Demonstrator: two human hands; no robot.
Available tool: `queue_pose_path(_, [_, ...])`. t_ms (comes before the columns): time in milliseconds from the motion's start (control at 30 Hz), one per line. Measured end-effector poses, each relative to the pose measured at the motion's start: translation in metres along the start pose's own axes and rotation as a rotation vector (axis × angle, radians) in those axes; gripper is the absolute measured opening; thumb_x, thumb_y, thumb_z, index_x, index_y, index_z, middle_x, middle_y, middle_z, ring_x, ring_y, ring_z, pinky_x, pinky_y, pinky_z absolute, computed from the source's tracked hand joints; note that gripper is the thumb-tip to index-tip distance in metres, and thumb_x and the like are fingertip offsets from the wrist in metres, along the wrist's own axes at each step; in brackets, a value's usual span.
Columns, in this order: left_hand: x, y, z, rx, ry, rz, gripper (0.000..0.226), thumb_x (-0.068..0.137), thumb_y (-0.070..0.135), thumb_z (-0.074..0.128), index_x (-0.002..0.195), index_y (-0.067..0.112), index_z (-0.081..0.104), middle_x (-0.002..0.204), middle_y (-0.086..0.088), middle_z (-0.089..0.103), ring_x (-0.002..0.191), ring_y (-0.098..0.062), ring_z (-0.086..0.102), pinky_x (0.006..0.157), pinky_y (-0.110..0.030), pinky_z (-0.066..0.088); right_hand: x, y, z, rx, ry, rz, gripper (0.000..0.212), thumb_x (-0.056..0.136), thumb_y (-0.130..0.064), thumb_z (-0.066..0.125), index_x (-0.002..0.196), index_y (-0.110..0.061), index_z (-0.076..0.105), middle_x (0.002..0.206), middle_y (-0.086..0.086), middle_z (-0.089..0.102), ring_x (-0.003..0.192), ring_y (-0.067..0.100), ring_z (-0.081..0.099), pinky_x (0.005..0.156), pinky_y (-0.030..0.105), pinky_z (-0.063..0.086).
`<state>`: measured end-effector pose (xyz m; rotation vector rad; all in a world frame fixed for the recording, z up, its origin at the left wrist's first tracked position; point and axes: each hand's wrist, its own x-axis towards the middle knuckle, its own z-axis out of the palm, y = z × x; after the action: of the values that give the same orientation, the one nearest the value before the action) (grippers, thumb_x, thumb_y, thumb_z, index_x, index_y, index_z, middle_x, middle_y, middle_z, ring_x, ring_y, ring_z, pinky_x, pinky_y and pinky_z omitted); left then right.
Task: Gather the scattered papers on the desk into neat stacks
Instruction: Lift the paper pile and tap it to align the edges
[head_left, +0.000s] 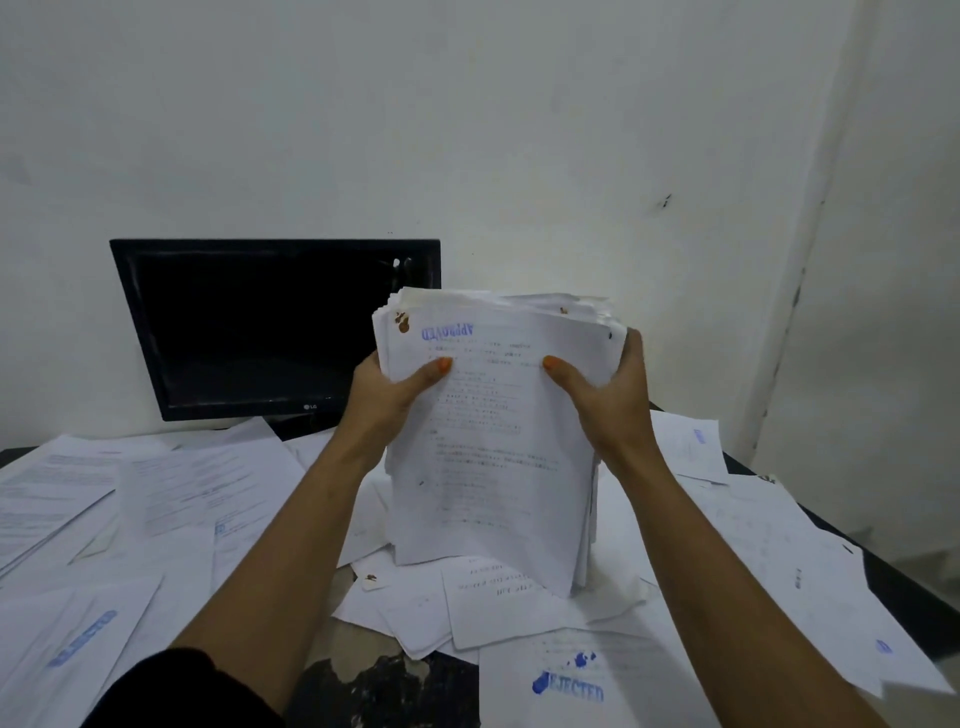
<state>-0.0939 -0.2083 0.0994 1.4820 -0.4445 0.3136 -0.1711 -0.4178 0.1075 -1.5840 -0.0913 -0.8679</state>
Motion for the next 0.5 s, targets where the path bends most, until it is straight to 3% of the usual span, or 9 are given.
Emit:
queue_pose_path(100, [0.001, 0.001, -0.002, 0.019, 0.000, -0.008, 0.023, 0.080, 0.026, 0.076, 0.100, 0.030, 0.063, 0.095, 0.014, 0.069, 0.078, 0.002, 0.068, 0.058, -0.013, 0.053, 0.004, -0.013, 0.004, -0.321, 0.142, -0.327, 0.084, 0.076, -0.035, 0.077, 0.145, -0.029, 0.029, 0.137, -0.007, 0.045, 0.120, 0.013, 0.046, 0.098, 0.032, 0.043])
queue_pose_path(200, [-0.001, 0.005, 0.000, 0.030, -0.009, 0.003, 0.023, 0.082, 0.025, 0.075, 0.098, 0.032, 0.061, 0.093, 0.016, 0.067, 0.077, 0.002, 0.066, 0.056, -0.010, 0.051, 0.011, -0.037, 0.016, -0.903, 0.249, -0.583, 0.077, 0.075, -0.046, 0.061, 0.146, -0.028, 0.036, 0.149, -0.004, 0.038, 0.137, 0.023, 0.029, 0.105, 0.045, 0.021])
queue_pose_path(333, [-0.003, 0.007, -0.002, 0.011, -0.024, 0.000, 0.027, 0.081, 0.026, 0.075, 0.104, 0.030, 0.061, 0.099, 0.012, 0.067, 0.088, -0.007, 0.067, 0.063, -0.015, 0.054, 0.010, -0.049, 0.025, -1.263, 0.054, -0.536, 0.059, 0.090, -0.057, 0.039, 0.142, -0.029, 0.042, 0.149, -0.006, 0.041, 0.143, 0.028, 0.023, 0.107, 0.053, 0.002])
queue_pose_path(400, [-0.004, 0.008, -0.005, -0.012, -0.056, -0.017, 0.027, 0.080, 0.025, 0.076, 0.103, 0.030, 0.062, 0.100, 0.011, 0.069, 0.087, -0.007, 0.069, 0.064, -0.018, 0.056, 0.010, -0.045, 0.022, -1.300, -0.029, -0.450, 0.055, 0.094, -0.058, 0.034, 0.140, -0.029, 0.043, 0.143, -0.008, 0.047, 0.140, 0.026, 0.029, 0.108, 0.056, -0.004])
queue_pose_path(500, [-0.005, 0.010, -0.008, -0.035, -0.121, -0.036, 0.026, 0.078, 0.024, 0.075, 0.101, 0.028, 0.064, 0.094, 0.012, 0.072, 0.083, -0.005, 0.071, 0.063, -0.021, 0.056, 0.014, -0.045, 0.016, -1.243, 0.035, -0.455, 0.057, 0.093, -0.058, 0.035, 0.142, -0.029, 0.041, 0.142, -0.009, 0.050, 0.138, 0.023, 0.033, 0.107, 0.052, -0.003])
